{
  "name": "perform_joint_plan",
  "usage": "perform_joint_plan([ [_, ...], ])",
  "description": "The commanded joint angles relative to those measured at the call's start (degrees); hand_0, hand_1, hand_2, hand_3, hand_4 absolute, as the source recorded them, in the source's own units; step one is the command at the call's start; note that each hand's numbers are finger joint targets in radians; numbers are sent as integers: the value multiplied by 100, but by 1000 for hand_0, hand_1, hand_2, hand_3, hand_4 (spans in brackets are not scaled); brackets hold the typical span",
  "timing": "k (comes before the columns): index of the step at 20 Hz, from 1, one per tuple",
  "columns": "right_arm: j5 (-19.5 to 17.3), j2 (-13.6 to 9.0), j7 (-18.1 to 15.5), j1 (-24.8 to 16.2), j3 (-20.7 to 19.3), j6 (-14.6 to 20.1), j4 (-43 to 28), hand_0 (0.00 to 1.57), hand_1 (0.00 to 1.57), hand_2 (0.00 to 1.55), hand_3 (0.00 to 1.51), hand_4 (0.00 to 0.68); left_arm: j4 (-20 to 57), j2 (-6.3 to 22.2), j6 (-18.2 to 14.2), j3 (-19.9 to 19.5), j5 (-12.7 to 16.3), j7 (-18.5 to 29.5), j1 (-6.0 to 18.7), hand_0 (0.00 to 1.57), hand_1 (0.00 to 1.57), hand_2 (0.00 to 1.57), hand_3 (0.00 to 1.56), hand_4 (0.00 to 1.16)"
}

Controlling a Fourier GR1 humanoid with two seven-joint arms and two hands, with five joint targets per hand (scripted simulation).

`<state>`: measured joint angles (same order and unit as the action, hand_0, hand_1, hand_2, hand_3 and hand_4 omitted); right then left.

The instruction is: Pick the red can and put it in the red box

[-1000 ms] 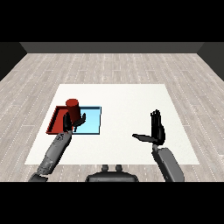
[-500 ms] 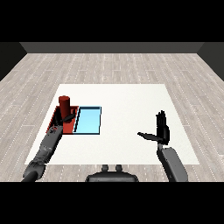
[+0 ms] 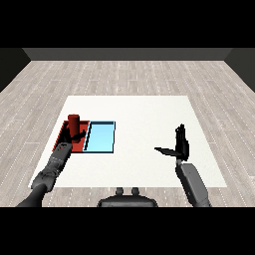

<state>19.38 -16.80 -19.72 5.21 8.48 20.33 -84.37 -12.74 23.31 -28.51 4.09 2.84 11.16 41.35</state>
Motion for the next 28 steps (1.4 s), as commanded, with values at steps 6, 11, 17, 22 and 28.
perform_joint_plan([
  [6,-66,249,-239,441,-66,-40,662,0,0,0,0,0,959,-89,-225,-338,173,-293,-126,887,887,877,343,676],
  [11,-24,231,-369,308,-123,-169,535,0,0,0,0,0,1160,420,885,-321,147,-700,-41,0,0,0,0,0],
  [17,87,346,-575,428,-282,-356,797,0,0,0,0,0,1103,455,825,-203,-8,-598,-82,0,0,0,0,0],
  [22,87,250,-351,166,-244,-328,261,0,0,0,0,0,551,155,390,-642,396,284,3,0,0,0,0,0],
  [28,164,221,-440,334,-226,-686,272,0,0,0,0,0,-389,308,1562,-1114,926,1502,40,670,670,381,0,0],
])
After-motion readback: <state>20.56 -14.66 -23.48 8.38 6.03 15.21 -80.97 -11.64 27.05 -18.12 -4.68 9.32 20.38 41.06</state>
